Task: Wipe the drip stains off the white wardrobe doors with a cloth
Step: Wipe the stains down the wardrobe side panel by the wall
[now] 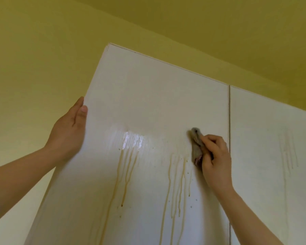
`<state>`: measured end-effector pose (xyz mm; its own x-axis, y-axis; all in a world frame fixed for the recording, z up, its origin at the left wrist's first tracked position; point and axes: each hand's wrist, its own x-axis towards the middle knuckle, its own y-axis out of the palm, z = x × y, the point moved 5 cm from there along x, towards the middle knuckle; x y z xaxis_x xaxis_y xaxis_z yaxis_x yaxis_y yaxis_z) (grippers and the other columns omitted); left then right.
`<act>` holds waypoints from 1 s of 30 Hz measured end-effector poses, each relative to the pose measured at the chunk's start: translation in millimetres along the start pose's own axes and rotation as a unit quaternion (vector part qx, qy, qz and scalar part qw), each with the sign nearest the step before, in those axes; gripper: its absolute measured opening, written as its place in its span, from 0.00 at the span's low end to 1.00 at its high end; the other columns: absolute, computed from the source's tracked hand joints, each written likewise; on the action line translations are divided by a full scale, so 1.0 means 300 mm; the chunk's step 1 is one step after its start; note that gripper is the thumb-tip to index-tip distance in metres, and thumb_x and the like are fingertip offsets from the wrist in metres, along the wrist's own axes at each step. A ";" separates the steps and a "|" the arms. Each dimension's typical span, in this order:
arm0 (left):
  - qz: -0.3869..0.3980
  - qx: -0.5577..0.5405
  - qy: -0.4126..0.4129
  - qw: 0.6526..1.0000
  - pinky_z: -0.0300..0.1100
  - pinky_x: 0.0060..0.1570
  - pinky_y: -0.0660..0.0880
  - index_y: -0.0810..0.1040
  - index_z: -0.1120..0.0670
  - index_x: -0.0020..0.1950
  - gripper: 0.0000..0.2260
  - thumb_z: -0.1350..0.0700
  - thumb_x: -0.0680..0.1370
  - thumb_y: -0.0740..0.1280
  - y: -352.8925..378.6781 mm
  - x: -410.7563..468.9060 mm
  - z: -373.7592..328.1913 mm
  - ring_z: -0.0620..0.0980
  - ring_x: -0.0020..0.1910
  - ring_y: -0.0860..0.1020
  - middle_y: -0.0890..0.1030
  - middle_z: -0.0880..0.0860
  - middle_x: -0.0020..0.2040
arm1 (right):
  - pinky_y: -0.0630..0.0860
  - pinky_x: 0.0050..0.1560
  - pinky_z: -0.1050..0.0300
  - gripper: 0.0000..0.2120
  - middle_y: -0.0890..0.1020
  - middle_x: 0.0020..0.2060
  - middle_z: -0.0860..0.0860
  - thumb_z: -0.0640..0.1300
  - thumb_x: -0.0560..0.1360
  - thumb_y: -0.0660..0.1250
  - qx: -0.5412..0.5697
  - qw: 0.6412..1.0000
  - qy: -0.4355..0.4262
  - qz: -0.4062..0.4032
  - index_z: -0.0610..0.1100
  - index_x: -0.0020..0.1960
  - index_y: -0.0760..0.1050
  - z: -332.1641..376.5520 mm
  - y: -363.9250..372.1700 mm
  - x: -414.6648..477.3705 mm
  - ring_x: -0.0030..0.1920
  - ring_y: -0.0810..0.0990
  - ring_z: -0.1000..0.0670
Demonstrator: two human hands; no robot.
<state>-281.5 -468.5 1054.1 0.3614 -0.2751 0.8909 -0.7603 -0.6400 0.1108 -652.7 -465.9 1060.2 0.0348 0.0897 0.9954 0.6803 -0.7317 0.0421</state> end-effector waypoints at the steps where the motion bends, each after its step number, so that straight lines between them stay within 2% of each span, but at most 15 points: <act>1: 0.002 -0.001 -0.004 1.000 0.34 0.64 0.56 0.59 0.48 0.80 0.24 0.45 0.84 0.49 0.000 -0.013 -0.001 0.51 0.76 0.62 0.64 0.49 0.78 | 0.69 0.55 0.69 0.25 0.74 0.51 0.54 0.32 0.73 0.55 0.006 1.000 -0.004 0.006 0.49 0.65 0.77 0.019 0.002 -0.033 0.53 0.74 0.54; 4: 0.006 -0.002 -0.010 1.000 0.32 0.64 0.55 0.59 0.49 0.80 0.24 0.46 0.84 0.50 -0.012 -0.064 0.006 0.49 0.77 0.62 0.63 0.48 0.78 | 0.74 0.53 0.60 0.19 0.74 0.49 0.55 0.34 0.78 0.59 0.050 0.996 0.041 -0.058 0.47 0.64 0.78 0.047 -0.023 -0.043 0.52 0.77 0.48; 7: 0.010 -0.022 -0.023 0.999 0.30 0.64 0.56 0.62 0.49 0.79 0.22 0.47 0.85 0.52 -0.048 -0.141 0.049 0.42 0.73 0.63 0.66 0.45 0.76 | 0.77 0.50 0.51 0.16 0.74 0.49 0.58 0.36 0.80 0.61 0.078 0.993 0.056 -0.068 0.47 0.64 0.78 0.126 0.006 -0.011 0.50 0.76 0.48; 9: 0.022 -0.046 -0.022 0.998 0.28 0.63 0.59 0.65 0.47 0.78 0.21 0.48 0.84 0.54 -0.054 -0.177 0.061 0.38 0.70 0.64 0.68 0.43 0.74 | 0.76 0.49 0.54 0.16 0.73 0.49 0.56 0.35 0.79 0.60 0.061 0.996 0.000 -0.057 0.45 0.64 0.78 0.213 0.026 0.026 0.50 0.76 0.47; 11: 0.044 -0.079 -0.025 0.996 0.24 0.60 0.62 0.69 0.42 0.73 0.17 0.47 0.85 0.56 -0.069 -0.210 0.069 0.37 0.69 0.67 0.71 0.37 0.70 | 0.73 0.50 0.61 0.19 0.73 0.50 0.55 0.34 0.77 0.59 0.047 0.996 -0.054 -0.046 0.45 0.64 0.78 0.311 0.064 0.055 0.50 0.75 0.47; 13: 0.061 -0.116 -0.044 0.990 0.31 0.62 0.68 0.71 0.33 0.66 0.13 0.41 0.82 0.58 -0.093 -0.240 0.079 0.37 0.68 0.71 0.73 0.30 0.65 | 0.71 0.50 0.64 0.21 0.74 0.50 0.54 0.33 0.76 0.58 0.045 0.994 -0.090 -0.029 0.45 0.65 0.78 0.417 0.124 0.081 0.50 0.74 0.48; 15: 0.075 -0.138 -0.060 0.986 0.44 0.67 0.70 0.72 0.30 0.63 0.15 0.38 0.78 0.56 -0.120 -0.273 0.100 0.38 0.67 0.73 0.76 0.30 0.63 | 0.73 0.49 0.58 0.21 0.76 0.49 0.49 0.35 0.76 0.56 0.050 0.991 -0.123 -0.010 0.44 0.65 0.78 0.523 0.204 0.099 0.50 0.74 0.46; 18: 0.101 -0.181 -0.085 0.975 0.52 0.70 0.70 0.75 0.35 0.64 0.20 0.35 0.74 0.57 -0.144 -0.315 0.133 0.40 0.66 0.75 0.78 0.37 0.65 | 0.75 0.46 0.46 0.25 0.78 0.48 0.43 0.41 0.73 0.52 0.042 0.986 -0.160 0.019 0.41 0.62 0.80 0.626 0.318 0.138 0.49 0.75 0.41; 21: 0.126 -0.191 -0.101 0.968 0.51 0.68 0.71 0.78 0.33 0.61 0.16 0.40 0.77 0.57 -0.155 -0.349 0.148 0.40 0.64 0.77 0.80 0.37 0.62 | 0.75 0.46 0.41 0.23 0.78 0.48 0.41 0.40 0.72 0.54 0.022 0.989 -0.146 0.030 0.40 0.61 0.80 0.658 0.411 0.199 0.48 0.75 0.38; 24: 0.147 -0.196 -0.107 0.963 0.48 0.67 0.71 0.80 0.27 0.55 0.17 0.45 0.78 0.55 -0.170 -0.371 0.154 0.41 0.62 0.78 0.81 0.38 0.61 | 0.73 0.48 0.40 0.21 0.78 0.49 0.41 0.43 0.75 0.55 0.001 0.992 -0.115 0.046 0.42 0.62 0.80 0.669 0.494 0.231 0.49 0.74 0.39; 27: 0.152 -0.211 -0.124 0.958 0.45 0.67 0.70 0.80 0.28 0.56 0.17 0.46 0.78 0.56 -0.172 -0.399 0.182 0.38 0.64 0.76 0.80 0.36 0.62 | 0.73 0.48 0.43 0.17 0.78 0.48 0.43 0.42 0.78 0.59 -0.001 0.990 -0.131 0.045 0.43 0.63 0.79 0.681 0.536 0.194 0.47 0.75 0.41; 30: 0.131 -0.216 -0.136 0.958 0.45 0.68 0.70 0.77 0.34 0.62 0.14 0.52 0.85 0.57 -0.164 -0.423 0.215 0.37 0.65 0.75 0.79 0.35 0.63 | 0.70 0.47 0.49 0.17 0.77 0.48 0.45 0.42 0.78 0.60 0.015 0.979 -0.192 0.061 0.46 0.64 0.79 0.700 0.554 0.076 0.46 0.74 0.44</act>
<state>-255.3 -448.3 907.2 0.2110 -0.5999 0.7718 -0.9752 -0.1831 0.1243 -385.2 -443.6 1071.8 0.3858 0.2535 0.8871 0.6749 -0.7331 -0.0840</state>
